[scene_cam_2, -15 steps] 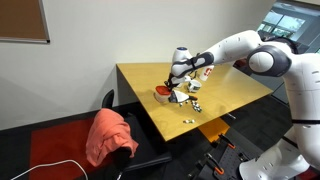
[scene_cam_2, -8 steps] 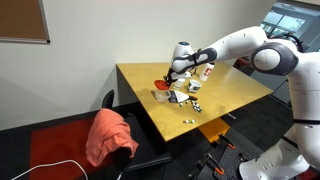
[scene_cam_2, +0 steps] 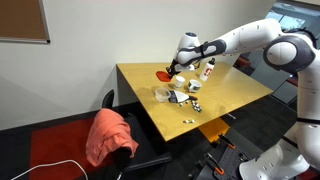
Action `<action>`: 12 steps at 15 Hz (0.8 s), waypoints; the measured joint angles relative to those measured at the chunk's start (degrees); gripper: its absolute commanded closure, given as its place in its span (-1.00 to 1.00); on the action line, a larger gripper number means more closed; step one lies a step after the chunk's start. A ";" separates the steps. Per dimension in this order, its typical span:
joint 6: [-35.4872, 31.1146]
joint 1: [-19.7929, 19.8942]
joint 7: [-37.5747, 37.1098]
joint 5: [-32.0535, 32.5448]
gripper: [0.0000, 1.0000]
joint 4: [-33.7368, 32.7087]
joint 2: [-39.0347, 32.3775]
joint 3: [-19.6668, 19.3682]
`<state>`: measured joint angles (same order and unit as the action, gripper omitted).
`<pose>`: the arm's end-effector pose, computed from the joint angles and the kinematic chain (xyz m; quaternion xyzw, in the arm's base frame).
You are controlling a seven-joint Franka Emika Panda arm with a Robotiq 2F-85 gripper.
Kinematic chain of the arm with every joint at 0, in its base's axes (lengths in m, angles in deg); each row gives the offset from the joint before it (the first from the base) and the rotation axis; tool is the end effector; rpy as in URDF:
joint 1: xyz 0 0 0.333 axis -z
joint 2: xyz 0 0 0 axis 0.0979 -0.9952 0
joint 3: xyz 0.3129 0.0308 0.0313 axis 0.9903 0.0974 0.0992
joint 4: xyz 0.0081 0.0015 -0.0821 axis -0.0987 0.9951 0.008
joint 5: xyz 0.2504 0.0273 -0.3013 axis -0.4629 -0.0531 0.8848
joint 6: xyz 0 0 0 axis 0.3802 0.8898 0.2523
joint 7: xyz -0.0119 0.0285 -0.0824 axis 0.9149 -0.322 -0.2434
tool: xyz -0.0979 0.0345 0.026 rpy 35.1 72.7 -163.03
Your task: Place the lid on the table
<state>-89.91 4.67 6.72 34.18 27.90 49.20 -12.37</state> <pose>0.6908 -0.1144 0.2732 0.9692 -0.2145 0.1017 0.0652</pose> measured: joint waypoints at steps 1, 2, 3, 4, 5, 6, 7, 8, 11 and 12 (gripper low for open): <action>0.00 0.33 -0.56 -0.08 0.97 -0.29 0.02 -0.19; 0.00 0.81 -1.66 -0.12 0.97 -0.74 -0.14 -0.45; 0.00 1.38 -2.66 -0.23 0.97 -1.41 -0.51 -0.78; 0.00 2.06 -3.76 -0.36 0.97 -2.40 -1.18 -1.13; 0.00 2.79 -4.73 -0.50 0.97 -3.74 -2.13 -1.43; 0.00 3.50 -5.79 -0.57 0.97 -5.31 -3.32 -1.66; 0.00 4.12 -6.92 -0.62 0.97 -7.20 -4.82 -1.86; 0.00 4.56 -8.04 -0.73 0.97 -9.13 -6.38 -2.09; 0.07 5.42 -10.95 -1.49 0.97 -15.59 -11.94 -2.47; 0.09 5.70 -11.50 -1.77 0.97 -17.87 -13.98 -2.48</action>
<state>-89.82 10.38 -4.78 32.41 10.03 35.22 -14.85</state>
